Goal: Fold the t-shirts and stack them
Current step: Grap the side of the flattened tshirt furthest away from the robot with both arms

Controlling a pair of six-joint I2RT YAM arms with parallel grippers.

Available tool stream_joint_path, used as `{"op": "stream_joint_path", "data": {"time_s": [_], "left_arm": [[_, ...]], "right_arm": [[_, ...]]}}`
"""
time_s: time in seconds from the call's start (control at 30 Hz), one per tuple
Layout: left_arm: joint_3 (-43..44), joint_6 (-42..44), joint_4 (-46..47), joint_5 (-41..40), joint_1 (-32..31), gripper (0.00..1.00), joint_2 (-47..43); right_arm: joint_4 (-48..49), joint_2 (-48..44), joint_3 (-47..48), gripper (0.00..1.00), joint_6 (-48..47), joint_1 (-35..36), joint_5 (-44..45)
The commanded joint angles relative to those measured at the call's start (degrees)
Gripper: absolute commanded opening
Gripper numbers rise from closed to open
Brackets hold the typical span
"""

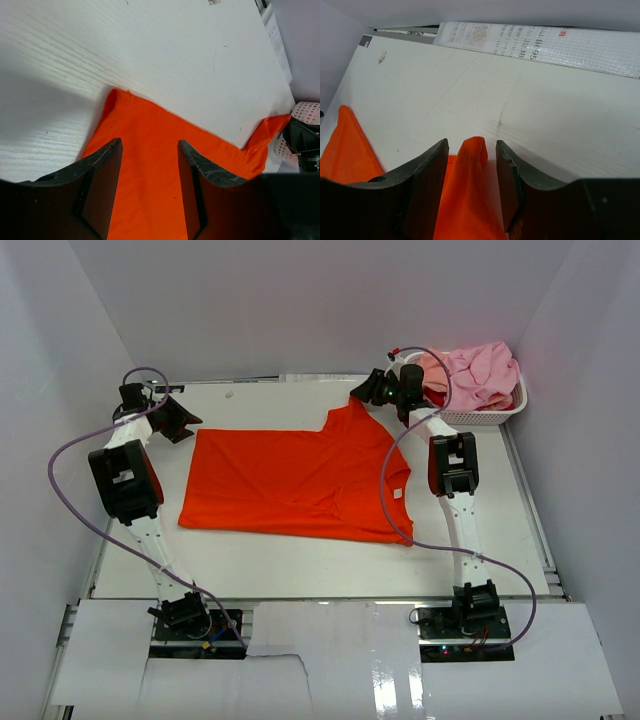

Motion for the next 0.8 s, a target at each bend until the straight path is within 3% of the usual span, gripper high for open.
{"op": "stream_joint_path", "data": {"time_s": [0.0, 0.2, 0.3, 0.37, 0.77], "left_arm": [[-0.2, 0.1, 0.9, 0.2, -0.1, 0.59, -3.7], [-0.2, 0.2, 0.9, 0.1, 0.0, 0.59, -3.7], [-0.3, 0.2, 0.9, 0.1, -0.1, 0.59, -3.7], [-0.3, 0.3, 0.9, -0.2, -0.1, 0.59, -3.7], [6.7, -0.7, -3.5, -2.0, 0.3, 0.58, 3.4]], "right_arm": [[0.4, 0.7, 2.3, 0.49, 0.4, 0.0, -1.5], [0.5, 0.8, 2.0, 0.38, 0.5, 0.3, -1.6], [0.6, 0.5, 1.8, 0.16, 0.5, 0.3, -1.6], [0.9, 0.0, 0.8, 0.08, 0.4, 0.4, -1.2], [1.4, -2.3, -1.9, 0.08, -1.1, 0.4, -2.4]]}}
